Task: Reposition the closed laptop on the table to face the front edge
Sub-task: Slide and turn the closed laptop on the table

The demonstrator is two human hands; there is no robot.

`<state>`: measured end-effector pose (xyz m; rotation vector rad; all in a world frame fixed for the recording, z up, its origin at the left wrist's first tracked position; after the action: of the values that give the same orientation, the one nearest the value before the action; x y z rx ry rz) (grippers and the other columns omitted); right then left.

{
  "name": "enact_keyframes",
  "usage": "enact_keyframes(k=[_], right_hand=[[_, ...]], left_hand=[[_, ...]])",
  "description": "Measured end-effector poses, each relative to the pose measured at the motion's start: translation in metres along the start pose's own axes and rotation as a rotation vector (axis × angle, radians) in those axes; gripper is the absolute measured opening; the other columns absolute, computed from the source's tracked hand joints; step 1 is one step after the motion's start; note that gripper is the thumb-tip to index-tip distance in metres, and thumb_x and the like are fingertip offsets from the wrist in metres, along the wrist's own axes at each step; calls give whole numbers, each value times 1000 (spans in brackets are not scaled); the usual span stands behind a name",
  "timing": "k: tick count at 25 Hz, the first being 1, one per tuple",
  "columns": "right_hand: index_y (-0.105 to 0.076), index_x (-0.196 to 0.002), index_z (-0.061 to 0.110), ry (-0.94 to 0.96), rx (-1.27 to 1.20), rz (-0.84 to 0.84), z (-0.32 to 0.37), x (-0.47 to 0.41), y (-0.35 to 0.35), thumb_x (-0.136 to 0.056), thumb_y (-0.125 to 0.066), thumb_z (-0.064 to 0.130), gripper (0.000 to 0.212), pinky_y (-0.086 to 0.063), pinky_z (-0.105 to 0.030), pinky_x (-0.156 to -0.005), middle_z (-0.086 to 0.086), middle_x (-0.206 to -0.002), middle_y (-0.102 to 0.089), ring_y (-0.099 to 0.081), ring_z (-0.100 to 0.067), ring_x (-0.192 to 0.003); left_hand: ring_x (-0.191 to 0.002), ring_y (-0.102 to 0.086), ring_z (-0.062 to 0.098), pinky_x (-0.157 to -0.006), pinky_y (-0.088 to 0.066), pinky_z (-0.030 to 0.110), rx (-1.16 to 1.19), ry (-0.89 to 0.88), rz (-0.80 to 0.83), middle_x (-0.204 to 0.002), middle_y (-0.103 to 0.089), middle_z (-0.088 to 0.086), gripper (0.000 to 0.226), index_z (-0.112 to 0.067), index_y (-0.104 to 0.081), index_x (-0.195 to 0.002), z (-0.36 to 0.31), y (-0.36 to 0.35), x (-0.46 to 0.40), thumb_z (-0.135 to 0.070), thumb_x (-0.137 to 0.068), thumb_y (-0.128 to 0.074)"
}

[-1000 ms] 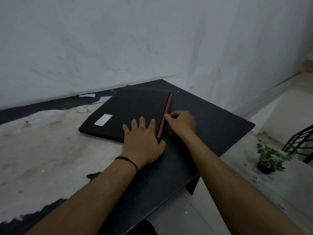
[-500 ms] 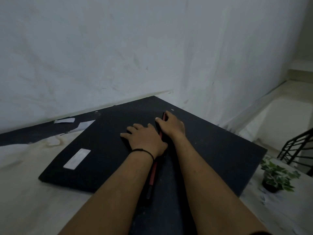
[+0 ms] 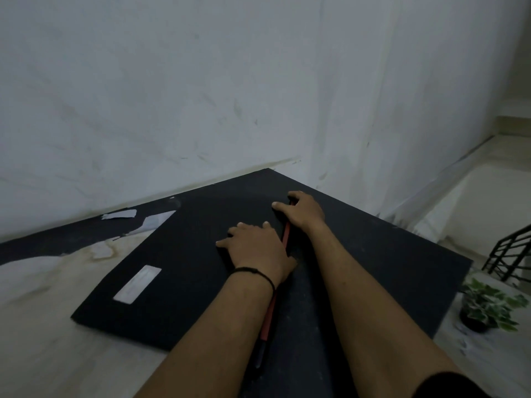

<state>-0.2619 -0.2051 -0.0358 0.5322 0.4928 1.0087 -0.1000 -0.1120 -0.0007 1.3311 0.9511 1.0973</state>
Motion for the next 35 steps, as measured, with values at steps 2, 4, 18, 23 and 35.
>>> enact_keyframes(k=[2, 4, 18, 23, 35], right_hand=[[-57, -139, 21, -12, -39, -33, -2, 21, 6, -73, -71, 62, 79, -42, -38, -104, 0, -139, -61, -57, -21, -125], [-57, -139, 22, -31, -89, -60, -5, 43, 11, -72, -73, 60, 79, -45, -38, -104, 0, -136, -63, -59, -22, -123], [-55, -96, 29, -73, -557, -304, -15, 207, 56, -70, -69, 62, 44, -46, -35, -78, 6, -99, -63, -58, -18, -93], [-60, -125, 12, -119, -1110, -384, -20, 206, 70, -92, -64, 31, 38, -52, -42, -77, 5, -103, -66, -66, -21, -99], [-71, -88, 19, -38, -1002, -431, -16, 211, 68, -92, -60, 22, 13, -51, -41, -72, 0, -88, -77, -70, -19, -91]], left_hand=[[-142, -30, 47, -107, -36, 66, -33, -24, 3, -161, -21, 26, 96, -27, -10, -161, 3, 1, 17, -67, -86, -55], [-139, -35, 49, -102, -41, 65, -94, -48, -16, -161, -21, 26, 89, -28, -9, -161, 6, -3, 33, -62, -91, -52], [-132, -43, 49, -97, -43, 66, -197, -156, -315, -156, -33, 26, 77, -23, -15, -160, 31, -42, 145, -66, -98, -30], [-126, -50, 43, -93, -50, 58, -183, -185, -363, -152, -39, 21, 77, -21, -20, -158, 34, -38, 150, -66, -97, -34], [-144, -32, 43, -112, -32, 61, -123, 42, -406, -160, -29, 23, 72, -21, -10, -160, 54, -53, 162, -32, -100, -48]])
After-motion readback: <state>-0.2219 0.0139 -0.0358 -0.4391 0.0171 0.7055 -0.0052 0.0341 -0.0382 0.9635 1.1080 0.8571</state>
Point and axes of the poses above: each hand's wrist, its own x-axis away from the middle knuckle, its own y-axis out of the back of the hand, z = x × y, the point moved 3 cm from there along -x, towards the middle knuckle
